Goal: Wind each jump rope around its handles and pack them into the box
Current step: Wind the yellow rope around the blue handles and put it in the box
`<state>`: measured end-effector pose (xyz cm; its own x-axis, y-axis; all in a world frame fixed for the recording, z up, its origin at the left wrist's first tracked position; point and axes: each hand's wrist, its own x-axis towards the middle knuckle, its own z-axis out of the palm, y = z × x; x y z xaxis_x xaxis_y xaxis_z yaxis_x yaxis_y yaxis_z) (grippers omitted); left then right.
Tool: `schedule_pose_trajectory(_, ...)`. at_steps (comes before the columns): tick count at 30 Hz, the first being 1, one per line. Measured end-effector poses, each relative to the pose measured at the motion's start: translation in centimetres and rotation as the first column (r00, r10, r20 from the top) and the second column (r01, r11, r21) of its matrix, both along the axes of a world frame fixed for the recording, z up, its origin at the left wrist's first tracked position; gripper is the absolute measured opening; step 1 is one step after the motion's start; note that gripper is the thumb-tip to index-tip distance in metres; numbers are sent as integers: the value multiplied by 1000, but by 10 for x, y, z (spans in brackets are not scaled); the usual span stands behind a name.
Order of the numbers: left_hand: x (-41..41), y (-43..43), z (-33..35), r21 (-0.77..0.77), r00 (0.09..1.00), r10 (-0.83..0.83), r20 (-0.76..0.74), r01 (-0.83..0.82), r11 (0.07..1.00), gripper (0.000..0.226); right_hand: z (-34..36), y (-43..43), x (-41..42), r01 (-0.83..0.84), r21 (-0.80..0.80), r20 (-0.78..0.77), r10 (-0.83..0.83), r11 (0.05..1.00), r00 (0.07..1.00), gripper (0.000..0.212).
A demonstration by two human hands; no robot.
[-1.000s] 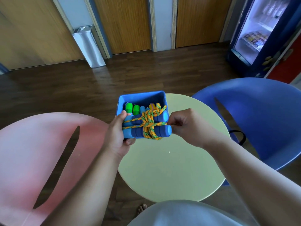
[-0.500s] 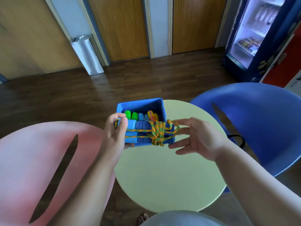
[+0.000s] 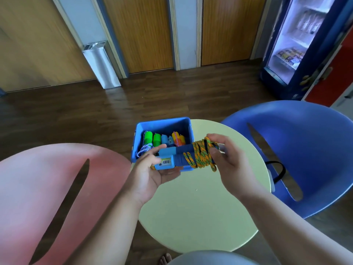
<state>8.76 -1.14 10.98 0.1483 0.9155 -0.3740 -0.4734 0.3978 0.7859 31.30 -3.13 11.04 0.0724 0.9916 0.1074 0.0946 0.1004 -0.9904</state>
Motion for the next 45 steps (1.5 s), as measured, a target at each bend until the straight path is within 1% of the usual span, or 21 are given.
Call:
schedule_pose_trajectory(2,1,-1,4,-34,983,-58,-174,52,998,26,-2,-1,2,-19,16,-13,20,1000,1000,27)
schedule_pose_trajectory(4,5,0,1,-25,919,-65,-389,60,998,29,-2,0,3,-49,25,-5,49,998,999,28)
schedule_pose_trajectory(5,7,1,-3,-4,890,-40,-455,42,999,30,-1,1,4,-61,24,-7,61,998,998,28)
schedule_pose_trajectory(6,8,2,-7,20,875,4,-484,7,1000,28,0,2,6,-68,18,-17,69,998,997,27)
schedule_pose_trajectory(9,7,0,-17,93,867,134,-479,-101,990,13,5,8,16,-50,-60,-38,47,997,998,19)
schedule_pose_trajectory(11,5,-1,-21,140,853,172,-493,-117,983,8,6,12,24,-28,-126,-4,28,992,1000,15)
schedule_pose_trajectory(13,5,-2,-24,170,839,191,-509,-120,978,9,6,14,32,0,-155,75,12,988,997,12)
schedule_pose_trajectory(17,3,0,-25,161,829,237,-506,-179,971,12,8,15,46,25,-208,180,13,978,984,13)
schedule_pose_trajectory(19,1,2,-25,166,817,236,-526,-174,971,14,10,15,49,21,-202,211,22,979,977,12)
schedule_pose_trajectory(24,4,3,-27,231,775,205,-597,-78,970,20,11,9,46,46,-135,311,-2,990,950,12)
schedule_pose_trajectory(27,4,3,-30,253,728,215,-651,-59,966,26,10,7,48,53,-123,334,-9,991,942,14)
schedule_pose_trajectory(29,5,0,-33,285,677,232,-699,-34,958,32,8,4,47,28,-108,383,15,994,924,18)
schedule_pose_trajectory(30,7,-1,-33,303,652,244,-718,-23,953,31,8,3,46,9,-101,406,33,995,913,20)
schedule_pose_trajectory(32,12,-5,-33,347,601,277,-750,0,938,21,7,1,42,-30,-105,435,73,994,897,24)
schedule_pose_trajectory(34,16,-8,-31,379,554,301,-776,28,925,17,8,1,39,-57,-113,461,104,992,881,24)
schedule_pose_trajectory(37,21,-11,-30,382,523,295,-800,64,922,18,10,2,37,-108,-120,473,152,987,868,17)
schedule_pose_trajectory(38,24,-11,-29,381,516,292,-805,74,921,18,11,1,36,-137,-120,492,179,983,852,17)
schedule_pose_trajectory(40,30,-14,-28,398,485,307,-819,94,913,20,13,-1,32,-197,-99,546,218,975,809,26)
schedule_pose_trajectory(42,37,-17,-26,418,449,330,-830,112,901,20,16,-4,21,-239,-59,557,231,969,798,33)
schedule_pose_trajectory(45,45,-21,-25,408,438,310,-844,148,901,20,17,-6,0,-295,-36,593,258,955,763,34)
